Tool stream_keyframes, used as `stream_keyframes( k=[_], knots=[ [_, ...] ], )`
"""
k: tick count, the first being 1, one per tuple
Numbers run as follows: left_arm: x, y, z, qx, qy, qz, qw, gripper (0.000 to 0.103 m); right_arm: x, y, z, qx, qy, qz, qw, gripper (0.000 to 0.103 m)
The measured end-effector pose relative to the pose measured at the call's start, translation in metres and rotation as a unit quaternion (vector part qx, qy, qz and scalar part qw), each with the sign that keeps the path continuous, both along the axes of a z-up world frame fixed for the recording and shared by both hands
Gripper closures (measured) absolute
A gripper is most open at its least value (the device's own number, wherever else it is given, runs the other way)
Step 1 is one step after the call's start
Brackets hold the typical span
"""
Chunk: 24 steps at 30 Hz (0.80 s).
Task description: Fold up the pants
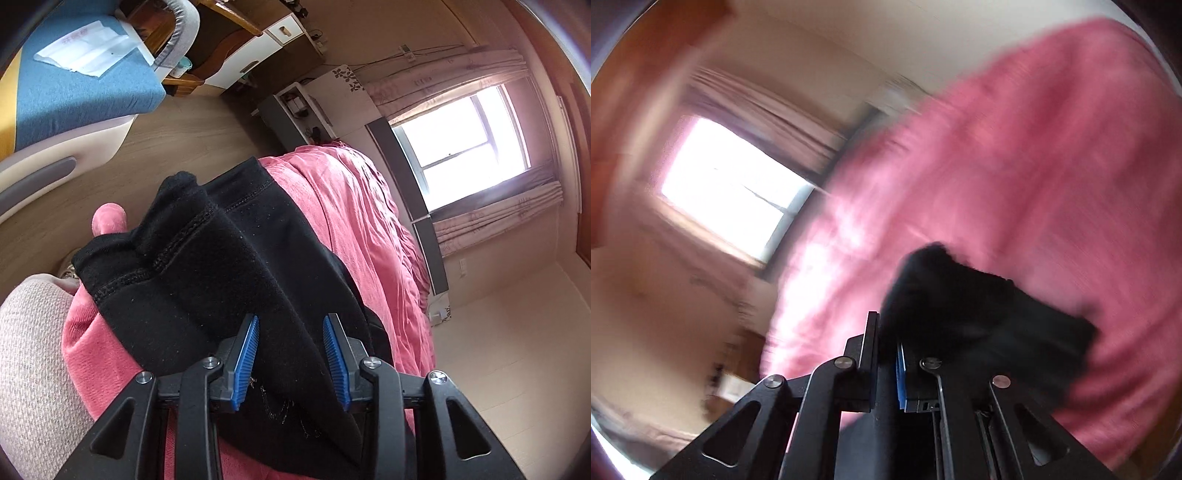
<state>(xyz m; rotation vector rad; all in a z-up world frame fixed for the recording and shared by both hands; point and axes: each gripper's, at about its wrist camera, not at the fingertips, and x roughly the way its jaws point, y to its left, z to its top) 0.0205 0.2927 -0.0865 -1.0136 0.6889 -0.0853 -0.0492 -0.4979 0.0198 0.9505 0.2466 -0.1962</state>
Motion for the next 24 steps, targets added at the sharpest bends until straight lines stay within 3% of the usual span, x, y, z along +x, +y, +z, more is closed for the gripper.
stream_keyframes(
  k=[2, 4, 5, 6, 8, 10, 11, 13, 16, 21, 24],
  knots=[
    [-0.002, -0.003, -0.001, 0.011, 0.000, -0.004, 0.9999, 0.066, -0.010, -0.001, 0.003, -0.008, -0.012, -0.008, 1.000, 0.095],
    [-0.002, -0.002, -0.005, 0.009, 0.006, -0.003, 0.9999, 0.066, -0.014, -0.009, -0.021, -0.003, 0.040, -0.022, 0.999, 0.095],
    [-0.002, -0.002, -0.008, 0.004, 0.008, -0.002, 1.0000, 0.066, -0.014, -0.018, -0.049, 0.019, 0.098, -0.034, 0.994, 0.095],
    [-0.002, -0.002, -0.008, 0.004, 0.009, -0.002, 0.9999, 0.066, -0.018, -0.025, -0.069, 0.042, 0.123, -0.041, 0.991, 0.095],
    [-0.002, -0.003, -0.006, 0.010, 0.012, -0.004, 0.9999, 0.066, -0.030, -0.035, -0.108, 0.098, 0.145, -0.066, 0.982, 0.093],
    [-0.001, -0.005, -0.004, 0.014, 0.010, -0.008, 0.9998, 0.066, -0.036, -0.042, -0.125, 0.149, 0.135, -0.070, 0.977, 0.092],
    [-0.002, -0.006, -0.003, 0.016, 0.010, -0.009, 0.9998, 0.066, -0.037, -0.042, -0.125, 0.157, 0.121, -0.068, 0.978, 0.092],
    [0.000, -0.007, -0.003, 0.015, 0.012, -0.011, 0.9998, 0.066, -0.033, -0.036, -0.110, 0.125, 0.105, -0.052, 0.985, 0.091],
    [0.002, -0.008, -0.003, 0.017, 0.012, -0.011, 0.9997, 0.066, -0.015, -0.019, -0.095, 0.089, 0.113, -0.012, 0.989, 0.089],
    [0.005, -0.004, -0.001, 0.004, 0.009, -0.013, 0.9999, 0.066, 0.008, 0.011, -0.116, 0.115, 0.145, 0.050, 0.981, 0.088],
    [0.001, 0.002, 0.001, 0.000, 0.007, -0.003, 1.0000, 0.066, 0.019, 0.034, -0.121, 0.098, 0.167, 0.087, 0.977, 0.079]
  ],
)
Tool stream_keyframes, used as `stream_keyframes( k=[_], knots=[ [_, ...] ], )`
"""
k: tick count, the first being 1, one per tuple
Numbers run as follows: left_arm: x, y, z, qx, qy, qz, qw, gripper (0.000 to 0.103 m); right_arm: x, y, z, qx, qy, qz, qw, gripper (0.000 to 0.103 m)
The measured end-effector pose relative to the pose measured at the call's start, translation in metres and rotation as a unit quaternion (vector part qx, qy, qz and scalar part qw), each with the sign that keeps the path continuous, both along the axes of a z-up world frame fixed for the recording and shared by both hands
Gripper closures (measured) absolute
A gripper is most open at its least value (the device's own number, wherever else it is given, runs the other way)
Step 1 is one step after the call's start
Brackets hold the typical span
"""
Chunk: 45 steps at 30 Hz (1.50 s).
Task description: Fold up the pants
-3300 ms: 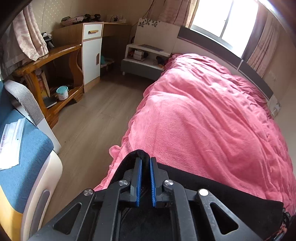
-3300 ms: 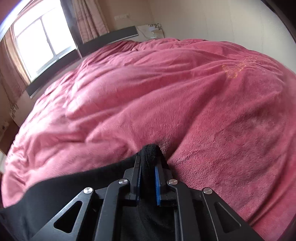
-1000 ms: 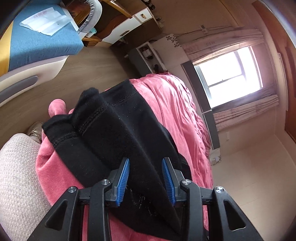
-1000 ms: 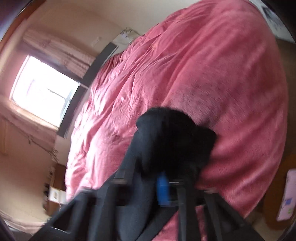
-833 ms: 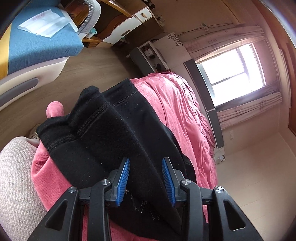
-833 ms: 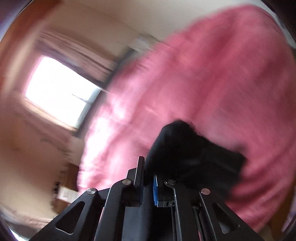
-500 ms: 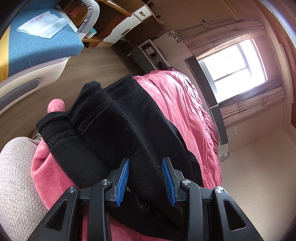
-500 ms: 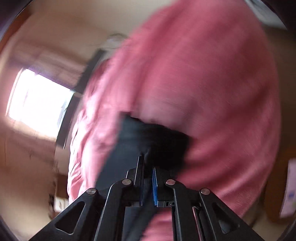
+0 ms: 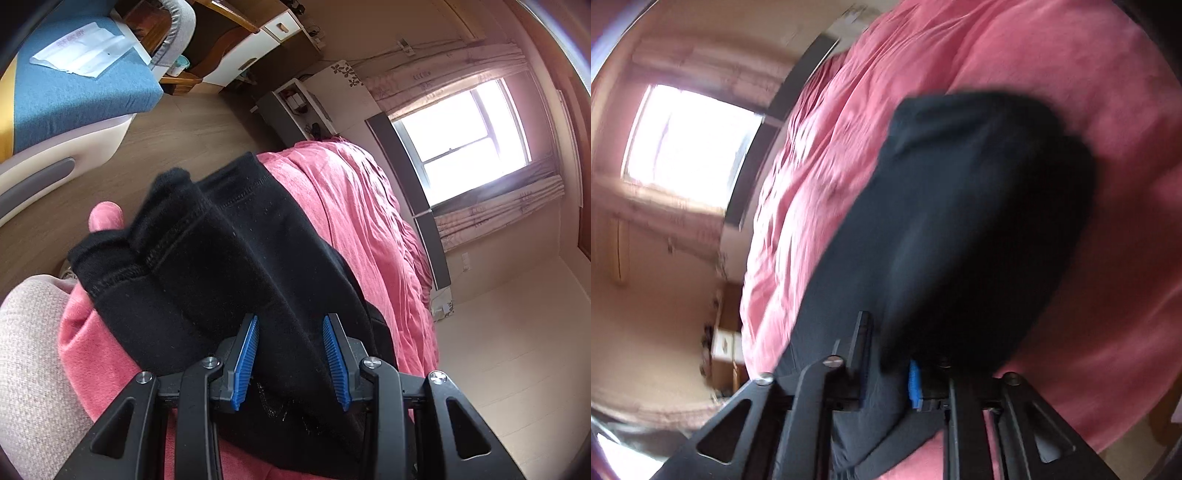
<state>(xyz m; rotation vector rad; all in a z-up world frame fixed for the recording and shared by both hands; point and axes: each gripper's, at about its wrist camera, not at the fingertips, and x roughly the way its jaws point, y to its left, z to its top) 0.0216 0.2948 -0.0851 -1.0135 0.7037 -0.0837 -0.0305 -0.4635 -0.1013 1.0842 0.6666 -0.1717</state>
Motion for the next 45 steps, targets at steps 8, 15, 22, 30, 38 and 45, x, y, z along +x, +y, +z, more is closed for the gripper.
stream_keyframes(
  k=[8, 15, 22, 30, 38, 45],
  knots=[
    [-0.008, 0.022, -0.008, -0.057, 0.007, 0.043, 0.9974, 0.065, 0.031, 0.079, 0.001, -0.054, 0.035, 0.110, 0.992, 0.068],
    [0.008, 0.023, -0.012, -0.069, 0.055, 0.047, 0.9949, 0.064, 0.074, 0.142, -0.013, -0.098, 0.055, 0.199, 0.973, 0.082],
    [-0.004, 0.033, 0.004, -0.059, 0.118, 0.099, 0.9863, 0.065, 0.068, 0.138, 0.003, -0.103, 0.007, 0.173, 0.979, 0.095],
    [0.009, 0.033, -0.013, -0.061, 0.158, 0.052, 0.9842, 0.063, 0.074, 0.154, -0.009, -0.099, 0.029, 0.199, 0.975, 0.095],
    [0.020, 0.029, -0.011, -0.036, 0.204, 0.058, 0.9766, 0.063, 0.057, 0.139, -0.007, -0.078, 0.022, 0.192, 0.978, 0.093],
    [0.034, 0.027, -0.007, -0.031, 0.195, 0.071, 0.9776, 0.093, 0.052, 0.132, -0.008, -0.087, 0.033, 0.189, 0.978, 0.095]
  ],
)
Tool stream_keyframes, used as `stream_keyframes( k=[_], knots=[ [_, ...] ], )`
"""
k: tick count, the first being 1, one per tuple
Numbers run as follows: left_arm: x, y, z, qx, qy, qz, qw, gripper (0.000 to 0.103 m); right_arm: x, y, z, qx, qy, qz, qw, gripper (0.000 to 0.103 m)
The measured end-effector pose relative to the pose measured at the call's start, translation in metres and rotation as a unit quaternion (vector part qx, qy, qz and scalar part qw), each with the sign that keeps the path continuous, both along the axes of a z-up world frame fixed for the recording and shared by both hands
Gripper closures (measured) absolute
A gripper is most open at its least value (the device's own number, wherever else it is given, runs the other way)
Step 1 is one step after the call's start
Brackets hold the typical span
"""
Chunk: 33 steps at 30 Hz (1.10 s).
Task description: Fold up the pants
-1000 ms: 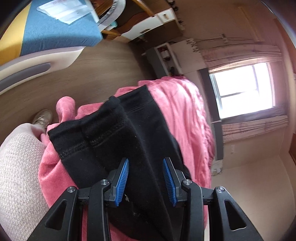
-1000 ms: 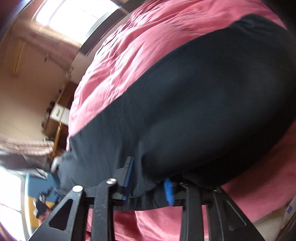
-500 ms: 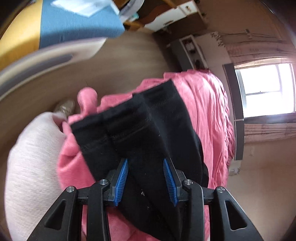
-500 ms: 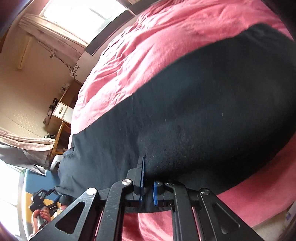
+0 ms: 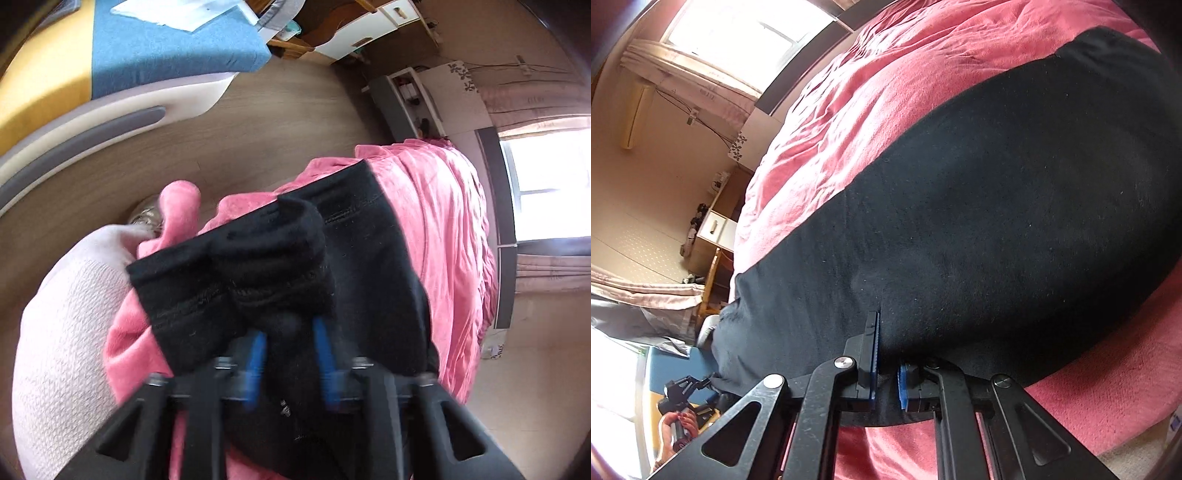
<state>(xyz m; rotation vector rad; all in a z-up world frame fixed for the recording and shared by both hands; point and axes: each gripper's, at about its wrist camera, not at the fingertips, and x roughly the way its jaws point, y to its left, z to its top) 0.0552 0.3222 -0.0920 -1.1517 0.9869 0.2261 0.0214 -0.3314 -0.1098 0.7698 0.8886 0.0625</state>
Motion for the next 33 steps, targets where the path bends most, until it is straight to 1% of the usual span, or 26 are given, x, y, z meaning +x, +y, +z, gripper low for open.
stream_keyframes(
  k=[1, 3, 4, 6, 8, 9, 10, 11, 13, 14, 15, 16, 17, 18, 19, 20, 22, 23, 24, 25, 27, 28, 29, 30, 31, 33],
  knots=[
    [0.003, -0.002, 0.005, 0.002, -0.014, -0.008, 0.9999, 0.094, -0.001, 0.001, 0.002, -0.002, -0.002, -0.001, 1.000, 0.095],
    [0.006, -0.002, 0.031, 0.006, -0.083, -0.029, 0.9961, 0.096, -0.005, -0.002, 0.011, 0.012, -0.031, -0.006, 0.999, 0.095],
    [0.004, 0.000, 0.047, 0.006, -0.127, -0.042, 0.9910, 0.096, -0.008, -0.005, 0.021, 0.028, -0.061, -0.009, 0.998, 0.095],
    [-0.006, 0.003, 0.081, 0.017, -0.206, -0.072, 0.9756, 0.096, -0.011, -0.009, 0.034, 0.044, -0.098, -0.009, 0.994, 0.096],
    [-0.023, 0.007, 0.099, 0.042, -0.236, -0.088, 0.9669, 0.097, -0.013, -0.011, 0.038, 0.037, -0.100, -0.006, 0.994, 0.096],
    [-0.032, 0.009, 0.101, 0.048, -0.240, -0.094, 0.9650, 0.097, -0.012, -0.011, 0.035, 0.035, -0.091, -0.004, 0.995, 0.096],
    [-0.040, 0.011, 0.097, 0.051, -0.237, -0.099, 0.9652, 0.096, -0.011, -0.012, 0.026, 0.033, -0.068, -0.003, 0.997, 0.096],
    [-0.047, 0.012, 0.086, 0.057, -0.220, -0.103, 0.9684, 0.096, -0.009, -0.012, 0.020, 0.033, -0.051, -0.002, 0.998, 0.096],
    [-0.055, 0.013, 0.053, 0.068, -0.156, -0.099, 0.9804, 0.096, -0.005, -0.010, -0.003, 0.032, 0.004, 0.001, 0.999, 0.096],
    [-0.061, 0.014, 0.029, 0.053, -0.125, -0.090, 0.9866, 0.096, -0.004, -0.007, -0.014, 0.029, 0.031, 0.004, 0.999, 0.096],
    [-0.066, 0.016, 0.006, 0.040, -0.103, -0.079, 0.9907, 0.096, -0.004, -0.006, -0.021, 0.028, 0.044, 0.006, 0.999, 0.096],
    [-0.070, 0.017, -0.007, 0.035, -0.091, -0.068, 0.9929, 0.096, -0.005, -0.006, -0.025, 0.029, 0.047, 0.005, 0.998, 0.096],
    [-0.075, 0.018, -0.018, 0.018, -0.095, -0.053, 0.9939, 0.095, -0.005, -0.008, -0.024, 0.033, 0.046, 0.003, 0.998, 0.096],
    [-0.081, 0.018, -0.023, 0.006, -0.111, -0.036, 0.9931, 0.093, -0.005, -0.009, -0.022, 0.034, 0.044, 0.002, 0.998, 0.096],
    [-0.082, 0.018, -0.021, 0.007, -0.122, -0.028, 0.9921, 0.092, -0.006, -0.010, -0.020, 0.035, 0.040, 0.002, 0.999, 0.094],
    [-0.079, 0.016, -0.017, 0.015, -0.127, -0.027, 0.9914, 0.082, -0.007, -0.010, -0.019, 0.040, 0.036, -0.001, 0.999, 0.092],
    [-0.074, 0.013, -0.006, 0.013, -0.143, -0.029, 0.9892, 0.069, -0.009, -0.012, -0.022, 0.070, 0.026, -0.011, 0.997, 0.091],
    [-0.070, 0.013, -0.003, 0.005, -0.147, -0.027, 0.9888, 0.063, -0.010, -0.014, -0.022, 0.087, 0.022, -0.016, 0.996, 0.087],
    [-0.066, 0.014, -0.003, -0.002, -0.143, -0.023, 0.9895, 0.058, -0.010, -0.014, -0.025, 0.103, 0.019, -0.022, 0.994, 0.085],
    [-0.061, 0.015, -0.006, -0.010, -0.128, -0.012, 0.9916, 0.053, -0.010, -0.015, -0.026, 0.112, 0.019, -0.026, 0.993, 0.084],
    [-0.051, 0.016, -0.012, -0.016, -0.107, 0.003, 0.9941, 0.060, -0.010, -0.013, -0.027, 0.108, 0.018, -0.025, 0.994, 0.085],
    [-0.049, 0.015, -0.013, -0.016, -0.099, 0.005, 0.9949, 0.086, -0.010, -0.010, -0.021, 0.085, 0.018, -0.019, 0.996, 0.094],
    [-0.046, 0.014, -0.010, -0.019, -0.097, -0.002, 0.9951, 0.098, -0.010, -0.008, -0.015, 0.073, 0.010, -0.016, 0.997, 0.096],
    [-0.049, 0.013, -0.005, -0.019, -0.106, -0.009, 0.9942, 0.097, -0.011, -0.013, -0.008, 0.070, -0.003, -0.015, 0.997, 0.096],
    [-0.055, 0.015, 0.005, -0.017, -0.131, -0.013, 0.9912, 0.097, -0.013, -0.014, 0.004, 0.071, -0.024, -0.014, 0.997, 0.096],
    [-0.066, 0.020, 0.022, -0.001, -0.162, -0.028, 0.9864, 0.097, -0.019, -0.017, 0.027, 0.063, -0.057, -0.009, 0.996, 0.096]
  ],
)
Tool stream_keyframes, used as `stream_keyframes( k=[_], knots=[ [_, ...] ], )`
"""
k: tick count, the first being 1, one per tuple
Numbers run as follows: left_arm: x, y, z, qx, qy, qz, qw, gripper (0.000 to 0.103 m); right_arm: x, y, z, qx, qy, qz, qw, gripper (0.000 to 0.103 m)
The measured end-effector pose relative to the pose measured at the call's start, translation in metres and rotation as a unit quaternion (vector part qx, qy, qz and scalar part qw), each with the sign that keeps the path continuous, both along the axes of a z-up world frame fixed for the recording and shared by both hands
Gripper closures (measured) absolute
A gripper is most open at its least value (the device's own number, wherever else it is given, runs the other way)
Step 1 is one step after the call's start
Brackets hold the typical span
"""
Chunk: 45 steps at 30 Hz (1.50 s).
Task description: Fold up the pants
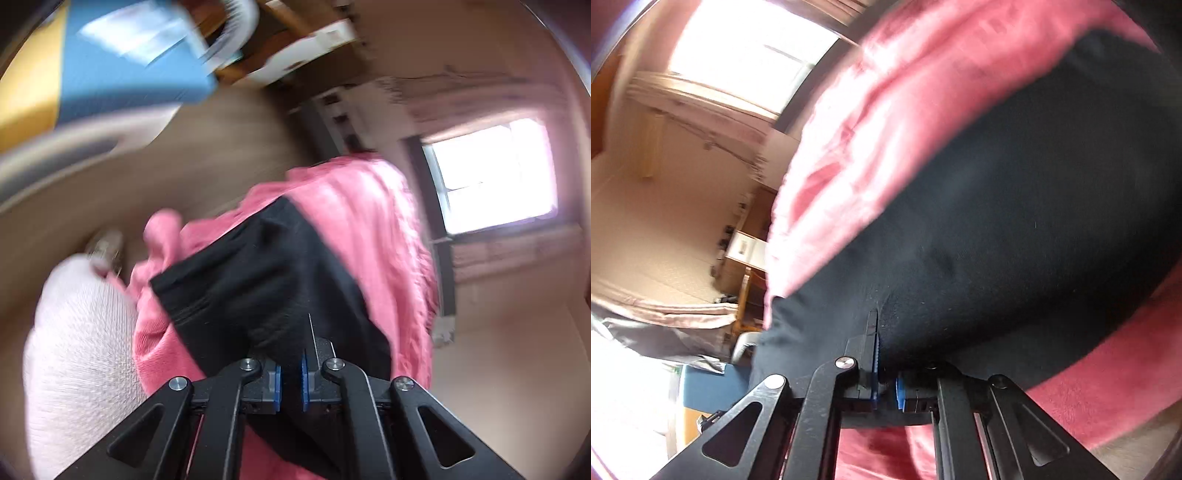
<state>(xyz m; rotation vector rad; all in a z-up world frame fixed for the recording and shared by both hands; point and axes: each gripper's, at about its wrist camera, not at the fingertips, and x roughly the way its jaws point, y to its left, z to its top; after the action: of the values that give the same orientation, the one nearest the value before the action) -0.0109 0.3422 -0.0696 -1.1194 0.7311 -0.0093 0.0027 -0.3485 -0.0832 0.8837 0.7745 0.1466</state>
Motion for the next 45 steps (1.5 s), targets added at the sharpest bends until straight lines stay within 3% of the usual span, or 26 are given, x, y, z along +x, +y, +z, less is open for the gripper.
stream_keyframes(
  k=[3, 8, 14, 18, 20, 23, 26, 31, 35, 37, 39, 41, 44, 45],
  knots=[
    [-0.011, 0.000, 0.015, 0.055, -0.011, -0.023, 0.9982, 0.097, -0.007, 0.002, 0.007, -0.034, 0.010, 0.017, 0.999, 0.096],
    [-0.007, -0.009, -0.026, 0.111, 0.078, -0.046, 0.9896, 0.094, -0.005, 0.002, -0.047, -0.035, 0.122, 0.025, 0.992, 0.096],
    [-0.002, -0.011, -0.014, 0.130, 0.067, -0.036, 0.9885, 0.086, -0.005, -0.002, -0.043, -0.032, 0.120, 0.022, 0.992, 0.091],
    [-0.015, 0.004, 0.011, 0.151, 0.049, 0.056, 0.9857, 0.083, -0.012, -0.009, -0.020, -0.068, 0.118, -0.012, 0.991, 0.086],
    [-0.031, 0.011, 0.029, 0.176, 0.034, 0.125, 0.9758, 0.083, -0.023, -0.023, -0.012, -0.084, 0.110, -0.037, 0.990, 0.084],
    [-0.033, 0.013, 0.048, 0.196, 0.002, 0.165, 0.9668, 0.083, -0.037, -0.041, 0.005, -0.112, 0.093, -0.086, 0.985, 0.083],
    [-0.001, -0.005, 0.057, 0.217, -0.018, 0.107, 0.9701, 0.082, -0.041, -0.042, 0.014, -0.135, 0.077, -0.105, 0.982, 0.082],
    [0.059, -0.079, 0.057, 0.232, -0.042, -0.058, 0.9700, 0.082, -0.036, -0.021, 0.028, -0.211, 0.071, -0.085, 0.971, 0.081],
    [0.105, -0.162, 0.052, 0.252, -0.047, -0.193, 0.9472, 0.083, -0.038, -0.026, 0.025, -0.208, 0.090, -0.090, 0.970, 0.081],
    [0.123, -0.203, 0.047, 0.259, -0.051, -0.259, 0.9291, 0.083, -0.040, -0.029, 0.025, -0.220, 0.100, -0.100, 0.965, 0.081],
    [0.132, -0.235, 0.048, 0.272, -0.059, -0.292, 0.9149, 0.083, -0.041, -0.028, 0.029, -0.247, 0.105, -0.109, 0.957, 0.080],
    [0.153, -0.269, 0.040, 0.287, -0.056, -0.339, 0.8945, 0.083, -0.043, -0.032, 0.031, -0.263, 0.110, -0.122, 0.951, 0.078],
    [0.178, -0.299, 0.023, 0.344, -0.036, -0.360, 0.8666, 0.083, -0.050, -0.045, 0.030, -0.252, 0.118, -0.137, 0.951, 0.078],
    [0.180, -0.302, 0.017, 0.363, -0.031, -0.354, 0.8614, 0.083, -0.050, -0.048, 0.029, -0.245, 0.120, -0.141, 0.952, 0.078]
  ],
)
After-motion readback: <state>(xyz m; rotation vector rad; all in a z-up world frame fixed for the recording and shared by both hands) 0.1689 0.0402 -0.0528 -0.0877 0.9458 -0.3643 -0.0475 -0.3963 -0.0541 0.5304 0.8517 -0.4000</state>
